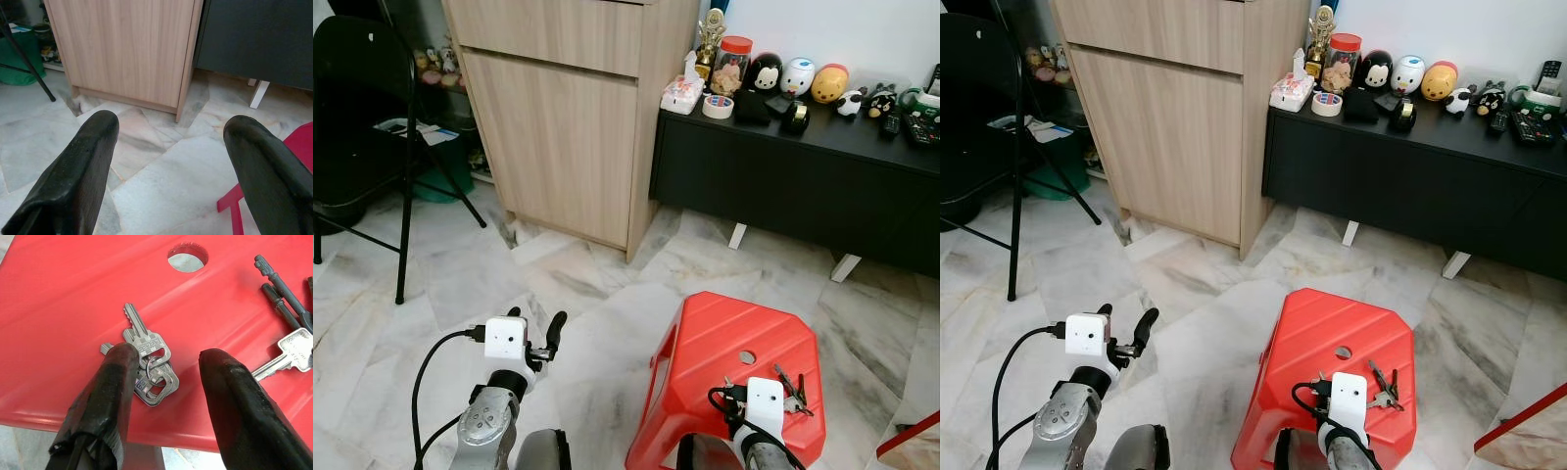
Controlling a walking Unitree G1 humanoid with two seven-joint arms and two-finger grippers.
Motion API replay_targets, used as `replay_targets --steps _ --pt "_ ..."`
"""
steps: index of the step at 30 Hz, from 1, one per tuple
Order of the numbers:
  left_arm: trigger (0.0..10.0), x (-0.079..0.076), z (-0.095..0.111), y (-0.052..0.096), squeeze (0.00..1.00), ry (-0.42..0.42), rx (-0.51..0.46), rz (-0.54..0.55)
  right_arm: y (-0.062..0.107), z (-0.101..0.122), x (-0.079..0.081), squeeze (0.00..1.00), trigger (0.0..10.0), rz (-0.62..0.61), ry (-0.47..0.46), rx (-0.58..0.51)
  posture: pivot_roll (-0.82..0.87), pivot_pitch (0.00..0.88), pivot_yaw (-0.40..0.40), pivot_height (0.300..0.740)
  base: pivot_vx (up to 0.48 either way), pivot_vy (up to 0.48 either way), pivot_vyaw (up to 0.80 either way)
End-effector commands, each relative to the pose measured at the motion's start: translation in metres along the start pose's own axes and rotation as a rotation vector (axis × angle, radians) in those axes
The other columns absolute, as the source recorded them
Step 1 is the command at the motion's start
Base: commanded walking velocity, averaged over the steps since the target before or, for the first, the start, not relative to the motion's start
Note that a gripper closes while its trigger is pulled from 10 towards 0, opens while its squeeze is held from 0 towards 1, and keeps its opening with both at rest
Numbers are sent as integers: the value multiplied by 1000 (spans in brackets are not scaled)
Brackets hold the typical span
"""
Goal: Hang keys on a hook
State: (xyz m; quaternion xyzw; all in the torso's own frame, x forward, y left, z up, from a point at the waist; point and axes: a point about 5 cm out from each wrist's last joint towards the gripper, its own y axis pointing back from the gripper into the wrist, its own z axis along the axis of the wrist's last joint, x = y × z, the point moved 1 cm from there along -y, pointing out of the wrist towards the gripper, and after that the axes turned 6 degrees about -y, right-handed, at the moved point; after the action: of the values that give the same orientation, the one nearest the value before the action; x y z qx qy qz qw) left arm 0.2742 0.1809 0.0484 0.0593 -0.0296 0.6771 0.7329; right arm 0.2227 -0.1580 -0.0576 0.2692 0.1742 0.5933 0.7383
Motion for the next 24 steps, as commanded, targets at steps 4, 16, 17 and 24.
replay_targets --steps 4,16,17,24 --pt "10000 -3 0 -1 0 -15 1 -15 1 -4 -3 0 6235 -12 -2 18 74 33 -74 599 0 0 0" --pt "10000 1 -1 0 0 -26 6 -5 2 -12 -5 0 0 -22 10 49 76 37 -73 599 0 0 0" --pt "10000 1 -1 0 0 -27 7 -4 2 -12 -5 0 0 -22 11 50 76 37 -73 599 0 0 0" --pt "10000 6 -2 -1 0 -35 10 3 3 -15 -6 0 0 -26 13 62 78 38 -71 599 0 0 0"
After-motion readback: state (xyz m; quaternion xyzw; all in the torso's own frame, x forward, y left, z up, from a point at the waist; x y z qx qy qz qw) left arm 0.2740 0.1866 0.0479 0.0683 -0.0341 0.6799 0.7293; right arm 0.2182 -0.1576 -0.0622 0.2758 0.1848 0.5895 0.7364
